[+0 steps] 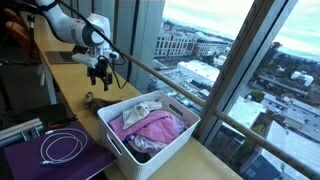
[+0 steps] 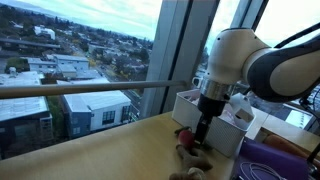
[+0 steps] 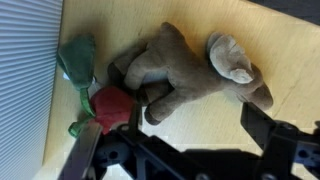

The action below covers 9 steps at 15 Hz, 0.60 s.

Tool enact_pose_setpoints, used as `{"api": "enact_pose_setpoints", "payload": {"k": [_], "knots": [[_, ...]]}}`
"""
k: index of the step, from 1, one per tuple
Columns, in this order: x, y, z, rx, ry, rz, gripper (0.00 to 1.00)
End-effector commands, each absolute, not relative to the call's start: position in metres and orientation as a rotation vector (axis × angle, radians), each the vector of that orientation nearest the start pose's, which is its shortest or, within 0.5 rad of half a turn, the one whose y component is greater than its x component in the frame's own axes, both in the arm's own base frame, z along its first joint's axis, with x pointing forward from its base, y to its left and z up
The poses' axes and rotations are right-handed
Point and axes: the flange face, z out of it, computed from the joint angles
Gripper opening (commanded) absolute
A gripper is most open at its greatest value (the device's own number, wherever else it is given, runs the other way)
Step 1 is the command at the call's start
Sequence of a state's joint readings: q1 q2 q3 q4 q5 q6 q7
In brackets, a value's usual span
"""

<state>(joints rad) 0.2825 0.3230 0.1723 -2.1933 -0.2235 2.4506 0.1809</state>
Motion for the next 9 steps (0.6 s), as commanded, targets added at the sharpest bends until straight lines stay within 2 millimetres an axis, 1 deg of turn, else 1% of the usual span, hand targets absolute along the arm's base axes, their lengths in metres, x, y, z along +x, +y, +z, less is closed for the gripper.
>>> {"api": "enact_pose_setpoints", "payload": {"k": [1, 4, 9], "knots": [[0.513, 0.252, 0.222, -3.119, -0.783, 0.068, 1.00], [0.517, 0.254, 0.202, -3.101, -0.793, 0.105, 1.00], [0.510, 0.262, 0.162, -3.098, -0.784, 0.193, 1.00]]}}
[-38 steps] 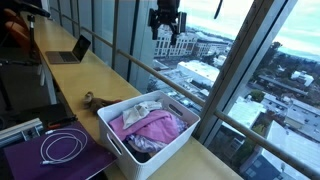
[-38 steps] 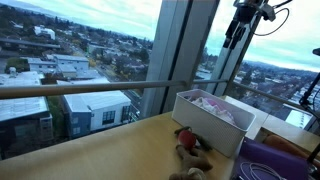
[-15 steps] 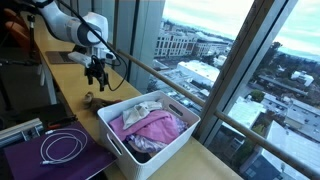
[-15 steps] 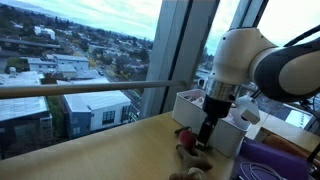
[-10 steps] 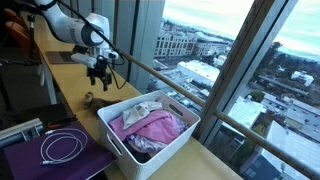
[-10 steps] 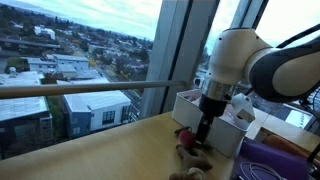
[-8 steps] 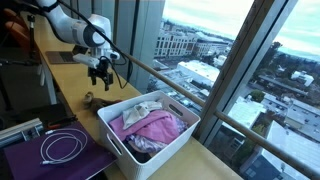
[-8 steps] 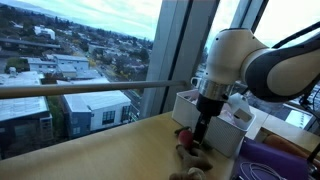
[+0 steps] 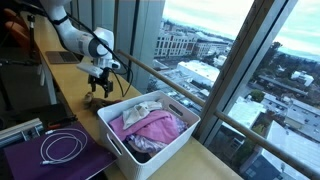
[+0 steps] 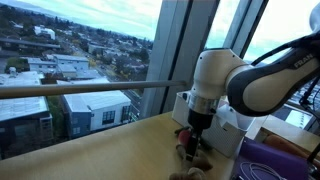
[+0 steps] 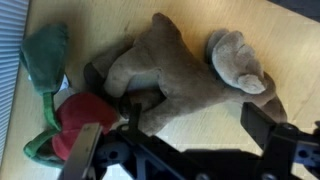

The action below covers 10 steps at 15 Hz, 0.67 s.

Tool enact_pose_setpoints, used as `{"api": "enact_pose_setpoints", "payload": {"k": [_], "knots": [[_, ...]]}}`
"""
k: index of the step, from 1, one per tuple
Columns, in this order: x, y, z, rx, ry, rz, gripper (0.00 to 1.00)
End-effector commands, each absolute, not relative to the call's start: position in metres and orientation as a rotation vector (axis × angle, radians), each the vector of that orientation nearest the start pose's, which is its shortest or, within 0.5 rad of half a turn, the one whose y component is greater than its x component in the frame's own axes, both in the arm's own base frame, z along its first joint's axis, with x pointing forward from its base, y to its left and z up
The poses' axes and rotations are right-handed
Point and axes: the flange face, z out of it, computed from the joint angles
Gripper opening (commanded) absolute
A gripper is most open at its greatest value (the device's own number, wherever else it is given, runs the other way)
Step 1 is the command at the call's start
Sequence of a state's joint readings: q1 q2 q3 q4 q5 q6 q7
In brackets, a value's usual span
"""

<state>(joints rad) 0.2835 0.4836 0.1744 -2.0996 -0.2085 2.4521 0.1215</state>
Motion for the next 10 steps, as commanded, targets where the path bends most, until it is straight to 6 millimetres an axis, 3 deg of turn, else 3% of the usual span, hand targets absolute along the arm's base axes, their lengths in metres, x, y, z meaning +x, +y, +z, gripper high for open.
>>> {"api": "enact_pose_setpoints", "payload": {"k": [1, 5, 10], "knots": [[0.509, 0.264, 0.155, -3.095, -0.785, 0.209, 1.00], [0.507, 0.265, 0.130, -3.080, -0.747, 0.258, 1.00], [0.505, 0.245, 0.111, -3.050, -0.604, 0.309, 1.00]]}}
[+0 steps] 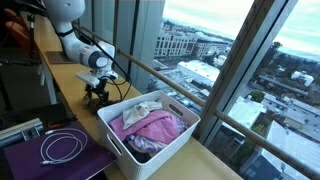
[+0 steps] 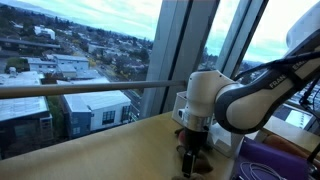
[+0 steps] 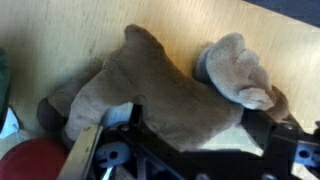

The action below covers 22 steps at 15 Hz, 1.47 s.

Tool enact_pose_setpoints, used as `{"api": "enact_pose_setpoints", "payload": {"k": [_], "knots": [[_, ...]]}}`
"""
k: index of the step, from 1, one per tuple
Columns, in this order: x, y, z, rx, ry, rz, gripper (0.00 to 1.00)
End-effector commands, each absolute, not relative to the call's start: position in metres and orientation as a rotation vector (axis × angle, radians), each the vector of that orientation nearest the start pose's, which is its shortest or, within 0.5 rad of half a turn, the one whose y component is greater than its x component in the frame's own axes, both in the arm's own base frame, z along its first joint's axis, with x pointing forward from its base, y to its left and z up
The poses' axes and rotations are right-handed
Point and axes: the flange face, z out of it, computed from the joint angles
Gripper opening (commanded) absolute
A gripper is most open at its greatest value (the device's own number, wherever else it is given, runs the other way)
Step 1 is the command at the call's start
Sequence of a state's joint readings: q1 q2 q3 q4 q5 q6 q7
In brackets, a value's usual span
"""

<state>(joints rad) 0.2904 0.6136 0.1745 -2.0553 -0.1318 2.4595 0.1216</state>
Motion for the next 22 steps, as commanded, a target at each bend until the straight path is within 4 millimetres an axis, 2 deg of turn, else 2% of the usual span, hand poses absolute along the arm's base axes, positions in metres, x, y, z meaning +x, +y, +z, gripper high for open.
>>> {"api": "enact_pose_setpoints", "payload": {"k": [1, 2, 3, 4, 5, 9, 12, 13, 14, 15, 16, 18, 20, 22], "knots": [[0.506, 0.240, 0.109, -3.045, -0.568, 0.313, 1.00], [0.507, 0.236, 0.108, -3.034, -0.534, 0.317, 1.00], [0.508, 0.232, 0.106, -3.025, -0.501, 0.316, 0.75], [0.509, 0.230, 0.106, -3.015, -0.476, 0.320, 0.74], [0.509, 0.228, 0.106, -3.010, -0.453, 0.319, 0.68], [0.513, 0.225, 0.114, -2.985, -0.386, 0.311, 0.37], [0.518, 0.224, 0.127, -2.975, -0.352, 0.299, 0.16], [0.518, 0.227, 0.137, -2.969, -0.347, 0.291, 0.09], [0.520, 0.231, 0.152, -2.975, -0.352, 0.271, 0.03], [0.521, 0.235, 0.167, -2.980, -0.363, 0.248, 0.01], [0.521, 0.240, 0.189, -2.986, -0.376, 0.214, 0.05], [0.523, 0.248, 0.235, -2.990, -0.405, 0.123, 0.02], [0.528, 0.251, 0.282, -2.997, -0.427, 0.022, 0.04], [0.534, 0.242, 0.333, -3.015, -0.419, -0.083, 0.04]]}}
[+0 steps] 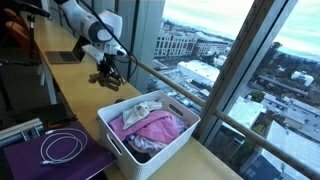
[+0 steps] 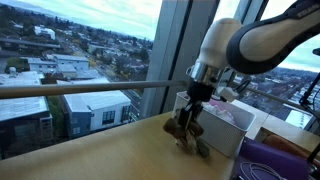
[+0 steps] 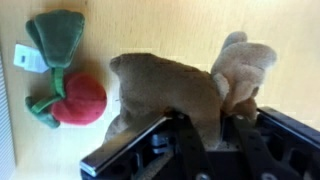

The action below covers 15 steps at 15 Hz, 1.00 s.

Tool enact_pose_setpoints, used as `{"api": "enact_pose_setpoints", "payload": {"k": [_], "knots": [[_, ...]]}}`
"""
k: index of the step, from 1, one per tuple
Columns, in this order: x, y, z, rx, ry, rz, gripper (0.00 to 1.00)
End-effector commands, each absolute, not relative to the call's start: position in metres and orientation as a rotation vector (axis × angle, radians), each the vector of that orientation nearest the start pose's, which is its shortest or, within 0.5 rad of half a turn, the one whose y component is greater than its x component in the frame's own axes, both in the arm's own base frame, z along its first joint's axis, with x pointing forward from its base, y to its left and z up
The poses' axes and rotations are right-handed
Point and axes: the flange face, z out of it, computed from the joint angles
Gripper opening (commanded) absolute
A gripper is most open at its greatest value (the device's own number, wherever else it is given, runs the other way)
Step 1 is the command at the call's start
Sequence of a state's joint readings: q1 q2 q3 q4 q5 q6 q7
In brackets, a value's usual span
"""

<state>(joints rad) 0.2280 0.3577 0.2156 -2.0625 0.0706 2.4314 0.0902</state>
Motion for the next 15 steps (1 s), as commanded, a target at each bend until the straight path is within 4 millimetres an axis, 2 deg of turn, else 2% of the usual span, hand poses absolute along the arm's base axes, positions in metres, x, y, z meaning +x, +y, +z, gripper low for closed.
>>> {"api": "enact_pose_setpoints", "payload": {"k": [1, 4, 6, 8, 10, 12, 15], "knots": [[0.538, 0.233, 0.359, -3.017, -0.399, -0.127, 0.04], [0.551, 0.186, 0.425, -3.029, -0.325, -0.250, 0.04], [0.563, 0.141, 0.462, -3.047, -0.259, -0.320, 0.04], [0.577, 0.089, 0.490, -3.052, -0.185, -0.374, 0.04], [0.592, 0.033, 0.510, -3.051, -0.103, -0.417, 0.04], [0.605, -0.013, 0.519, -3.051, -0.034, -0.441, 0.04], [0.621, -0.053, 0.503, -3.063, 0.026, -0.424, 0.04]]}}
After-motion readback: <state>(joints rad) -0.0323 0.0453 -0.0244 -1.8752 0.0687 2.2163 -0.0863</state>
